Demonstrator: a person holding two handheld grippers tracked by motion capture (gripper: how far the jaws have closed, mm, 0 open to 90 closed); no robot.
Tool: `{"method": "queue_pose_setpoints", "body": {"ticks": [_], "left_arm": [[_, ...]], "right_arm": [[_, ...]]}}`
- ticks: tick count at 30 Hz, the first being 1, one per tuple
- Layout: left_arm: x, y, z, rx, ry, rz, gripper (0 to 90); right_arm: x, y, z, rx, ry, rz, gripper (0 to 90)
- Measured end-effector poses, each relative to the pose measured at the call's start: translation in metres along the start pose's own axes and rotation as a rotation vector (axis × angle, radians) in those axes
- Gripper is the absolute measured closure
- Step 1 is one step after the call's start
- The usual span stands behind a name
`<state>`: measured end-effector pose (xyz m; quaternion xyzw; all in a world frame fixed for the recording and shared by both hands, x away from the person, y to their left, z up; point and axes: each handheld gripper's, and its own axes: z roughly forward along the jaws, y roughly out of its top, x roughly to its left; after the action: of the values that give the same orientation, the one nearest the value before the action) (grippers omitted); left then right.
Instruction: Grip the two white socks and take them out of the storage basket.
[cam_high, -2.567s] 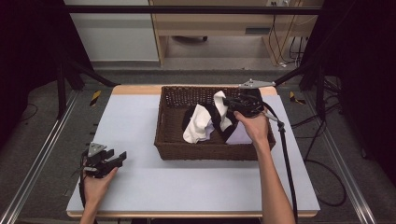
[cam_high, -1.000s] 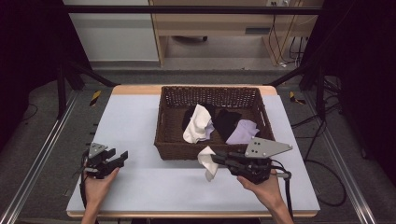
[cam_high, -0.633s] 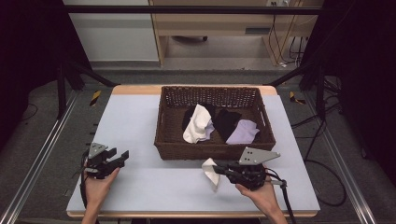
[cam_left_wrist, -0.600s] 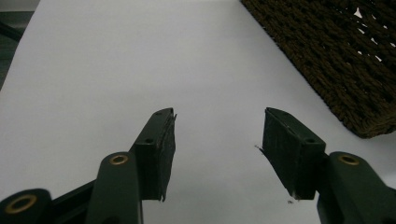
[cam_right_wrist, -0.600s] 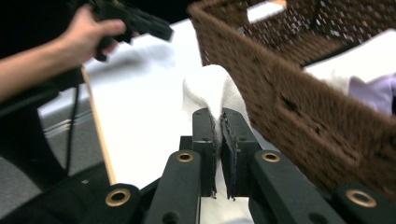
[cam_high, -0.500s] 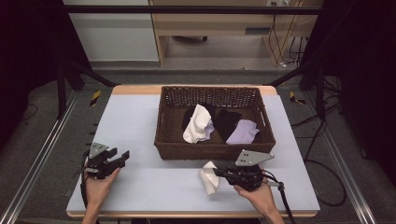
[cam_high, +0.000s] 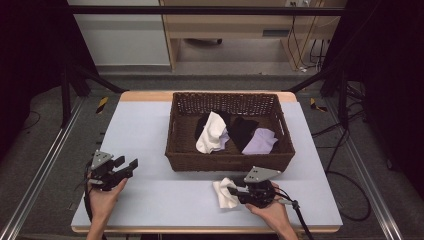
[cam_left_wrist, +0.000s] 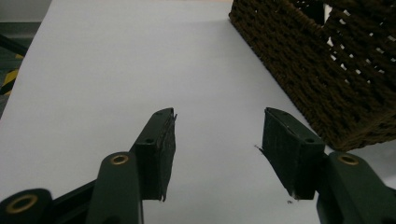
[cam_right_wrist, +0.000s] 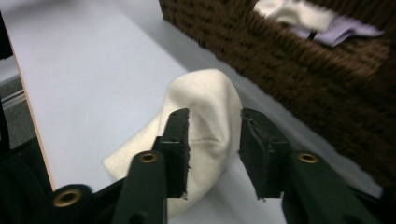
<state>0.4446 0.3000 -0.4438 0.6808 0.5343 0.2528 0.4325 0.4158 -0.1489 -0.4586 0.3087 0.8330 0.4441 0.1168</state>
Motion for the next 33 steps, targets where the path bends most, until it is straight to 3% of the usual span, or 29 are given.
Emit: {"method": "queue_pose_setpoints", "body": {"ticks": [3,5,8,9,12,15,21,22,27,28,33], "left_arm": [[-0.001,0.003,-0.004,-0.014,-0.008,-0.003,43.5],[-0.004,0.009,-0.011,-0.040,-0.022,-0.011,43.7],[-0.007,0.013,-0.016,-0.058,-0.029,-0.011,43.8],[-0.010,0.018,-0.020,-0.073,-0.038,-0.013,43.8],[-0.014,0.022,-0.025,-0.086,-0.050,-0.014,43.9],[-0.022,0.031,-0.034,-0.111,-0.070,0.002,43.9],[-0.037,0.043,-0.039,-0.123,-0.091,0.045,43.9],[-0.044,0.049,-0.038,-0.130,-0.108,0.060,43.8],[-0.060,0.062,-0.027,-0.124,-0.126,0.098,43.9],[-0.069,0.068,-0.021,-0.122,-0.133,0.114,43.9],[-0.085,0.081,-0.011,-0.124,-0.137,0.138,43.8]], "right_arm": [[0.000,0.003,-0.007,-0.031,-0.009,0.001,55.3],[-0.001,0.007,-0.020,-0.080,-0.046,0.003,47.4],[-0.002,0.010,-0.029,-0.104,-0.065,0.010,43.2],[-0.004,0.013,-0.039,-0.134,-0.097,0.019,39.3],[-0.006,0.015,-0.049,-0.165,-0.129,0.030,35.7],[-0.014,0.016,-0.069,-0.192,-0.219,0.050,29.9],[-0.024,0.006,-0.086,-0.179,-0.292,0.105,23.9],[-0.026,-0.003,-0.087,-0.155,-0.316,0.109,22.3],[-0.033,-0.020,-0.081,-0.090,-0.368,0.126,19.0],[-0.037,-0.024,-0.077,-0.071,-0.380,0.143,16.7],[-0.041,-0.030,-0.071,-0.063,-0.395,0.133,15.2]]}}
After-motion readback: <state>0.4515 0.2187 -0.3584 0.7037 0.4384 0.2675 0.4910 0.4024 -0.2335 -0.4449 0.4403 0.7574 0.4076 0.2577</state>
